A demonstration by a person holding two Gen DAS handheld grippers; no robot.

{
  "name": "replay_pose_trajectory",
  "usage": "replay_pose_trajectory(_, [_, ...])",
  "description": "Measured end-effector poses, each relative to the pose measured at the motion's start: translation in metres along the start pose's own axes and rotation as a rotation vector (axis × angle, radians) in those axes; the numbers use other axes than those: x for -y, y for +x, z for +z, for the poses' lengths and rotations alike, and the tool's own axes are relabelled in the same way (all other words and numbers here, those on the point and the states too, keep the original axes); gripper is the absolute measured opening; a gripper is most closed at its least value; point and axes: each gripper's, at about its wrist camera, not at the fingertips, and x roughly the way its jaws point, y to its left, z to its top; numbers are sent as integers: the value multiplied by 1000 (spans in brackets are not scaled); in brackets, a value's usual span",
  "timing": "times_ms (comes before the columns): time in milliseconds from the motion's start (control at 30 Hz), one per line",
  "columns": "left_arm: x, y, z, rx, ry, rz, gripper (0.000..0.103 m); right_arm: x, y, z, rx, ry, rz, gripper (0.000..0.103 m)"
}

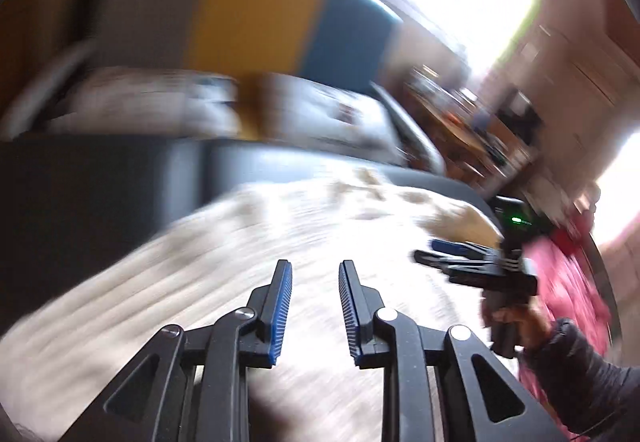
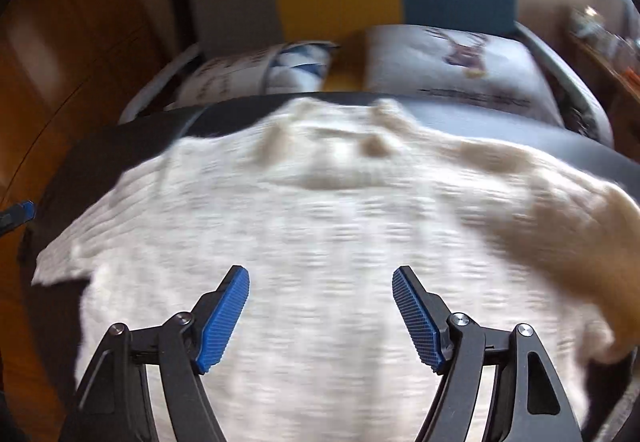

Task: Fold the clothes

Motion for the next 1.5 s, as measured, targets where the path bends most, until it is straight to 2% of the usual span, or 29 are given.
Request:
replay_pose_trajectory(67, [23, 39, 23, -50, 48, -52, 24, 32, 5, -2, -7, 43, 5, 77])
replay_pose_trajectory(133, [44, 77, 44, -99, 91, -89, 24, 48, 12, -6, -12, 66, 47, 78])
replay_pose_trajectory(200, [57, 102, 51, -139, 133, -108, 24, 52, 11, -14, 40, 47, 109, 88])
replay_pose_trajectory(300, [64, 137, 57, -204, 175, -119, 24, 52, 7, -23, 85, 8, 146, 93])
replay_pose_trajectory(433, [58, 179, 66, -262, 195, -100, 24, 48, 12, -22, 92, -5, 172, 100])
replay_pose_trajectory(667, [56, 224, 74, -330, 202, -107, 24, 55, 14, -25, 112, 22, 223, 102])
replay_pose_trajectory(867, [47, 236, 72, -399, 153, -216, 24, 58, 13, -26, 123, 41, 249, 103])
replay_pose_trajectory(933, [46, 234, 74, -371, 133, -254, 21, 58, 13, -26, 123, 40, 247, 103])
replay_pose_trajectory(1000, [54, 223, 77, -303, 135, -296, 5, 57, 14, -26, 124, 37, 242, 103])
replay_pose_trajectory(1100, [67, 203, 83, -194, 165, -335, 4, 56, 14, -28, 126, 36, 238, 103])
replay_pose_trajectory(1167, [71, 208, 83, -191, 197, -267, 3, 56, 14, -28, 127, 36, 234, 103])
replay_pose_trajectory(1267, [70, 243, 69, -290, 276, -93, 3, 52, 15, -28, 121, 23, 212, 103])
replay_pose_trajectory(1400, [66, 245, 70, -272, 239, -73, 4, 46, 17, -27, 111, 3, 181, 103])
replay_pose_trajectory(1500, [62, 230, 71, -233, 172, -73, 8, 44, 17, -28, 107, -7, 167, 103])
